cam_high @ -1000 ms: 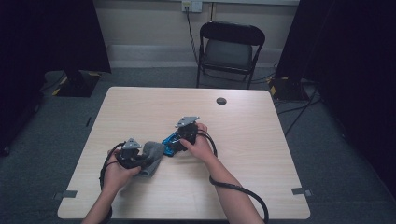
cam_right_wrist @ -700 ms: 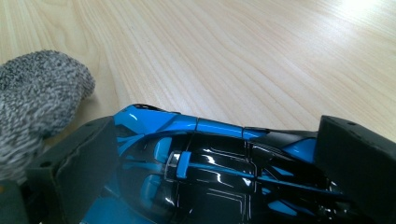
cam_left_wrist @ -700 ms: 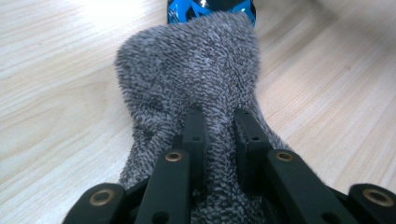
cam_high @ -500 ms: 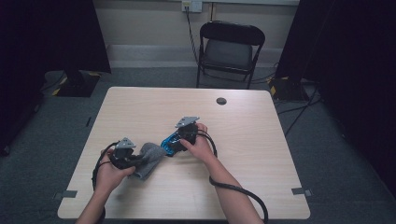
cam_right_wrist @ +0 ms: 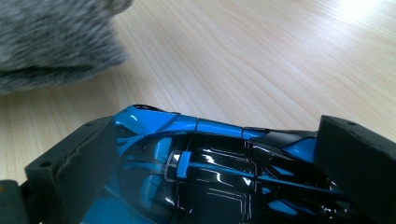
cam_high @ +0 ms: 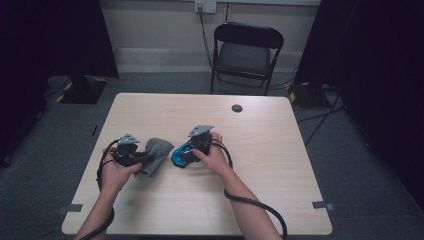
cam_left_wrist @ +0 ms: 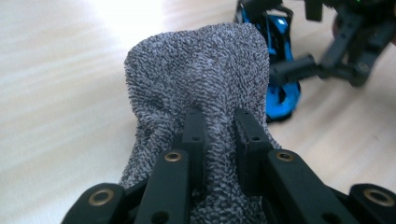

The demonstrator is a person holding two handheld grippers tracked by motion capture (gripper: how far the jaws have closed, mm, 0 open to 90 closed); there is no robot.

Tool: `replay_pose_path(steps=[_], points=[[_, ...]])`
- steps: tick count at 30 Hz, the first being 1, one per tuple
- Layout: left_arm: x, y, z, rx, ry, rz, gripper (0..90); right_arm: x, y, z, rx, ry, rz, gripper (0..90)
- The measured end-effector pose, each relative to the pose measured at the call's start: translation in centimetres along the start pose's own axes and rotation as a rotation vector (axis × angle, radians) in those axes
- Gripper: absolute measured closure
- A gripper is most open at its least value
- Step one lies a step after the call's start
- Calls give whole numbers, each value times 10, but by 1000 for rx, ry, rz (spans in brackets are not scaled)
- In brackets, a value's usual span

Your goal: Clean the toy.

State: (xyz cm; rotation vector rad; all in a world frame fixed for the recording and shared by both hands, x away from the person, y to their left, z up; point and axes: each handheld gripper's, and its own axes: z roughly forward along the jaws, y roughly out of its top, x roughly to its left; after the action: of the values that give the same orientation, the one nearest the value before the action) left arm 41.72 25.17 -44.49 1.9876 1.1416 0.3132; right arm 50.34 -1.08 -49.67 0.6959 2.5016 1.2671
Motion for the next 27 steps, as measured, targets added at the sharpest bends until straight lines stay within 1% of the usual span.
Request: replay_pose_path(steps=[2,3,4,5,6,7,9,10,11,12,13,14,15,16,17,18,19,20,21,22,23,24,25,27], points=[[1,3,2,-3,3,-8,770,0,0,0,4,0,1,0],[5,9,7,-9,9,-14,769,0,0,0,4,1,1,0],[5,9,7,-9,9,-14,769,0,0,0,2,1,-1,0],[8,14,14,-12,13,-25,769,0,0,0,1,0,-1,0],[9,17,17,-13,18,-27,769,0,0,0,0,0,0,0],[9,17,17,-13,18,-27,769,0,0,0,0,0,0,0],[11,21,26,-9,16,-37,769,0,0,0,-3,1,0,0],[12,26,36,-2,18,-34,769,0,0,0,-4,3,-2,0],[12,26,36,-2,18,-34,769,0,0,0,-4,3,-2,0],[13,30,46,-9,15,-40,769,0,0,0,-3,4,-1,0],[13,30,46,-9,15,-40,769,0,0,0,-3,4,-1,0],[13,35,55,-1,19,-34,768,-1,0,0,-3,4,-4,0],[13,35,55,-1,19,-34,767,-1,0,0,-3,4,-4,0],[12,39,63,2,29,-27,767,-1,0,0,-2,5,-3,0],[12,39,63,2,29,-27,767,-1,0,0,-2,5,-2,0],[11,44,73,3,37,-24,766,-1,0,0,0,5,-3,0],[11,44,73,3,37,-24,767,-1,0,0,0,5,-3,0],[10,49,82,12,33,-25,767,-1,0,0,-1,4,-2,0],[10,49,82,12,33,-25,766,-1,0,0,0,4,-2,0],[8,53,90,26,36,-9,766,-1,0,0,-1,5,-2,0],[8,53,90,26,36,-9,766,-1,0,0,-1,5,-2,0],[6,55,95,15,37,-18,766,-1,0,0,-2,5,0,0],[5,58,98,30,32,8,765,-1,-1,0,-4,5,-4,0],[0,60,105,28,30,16,760,-1,-1,0,-6,6,-4,0]])
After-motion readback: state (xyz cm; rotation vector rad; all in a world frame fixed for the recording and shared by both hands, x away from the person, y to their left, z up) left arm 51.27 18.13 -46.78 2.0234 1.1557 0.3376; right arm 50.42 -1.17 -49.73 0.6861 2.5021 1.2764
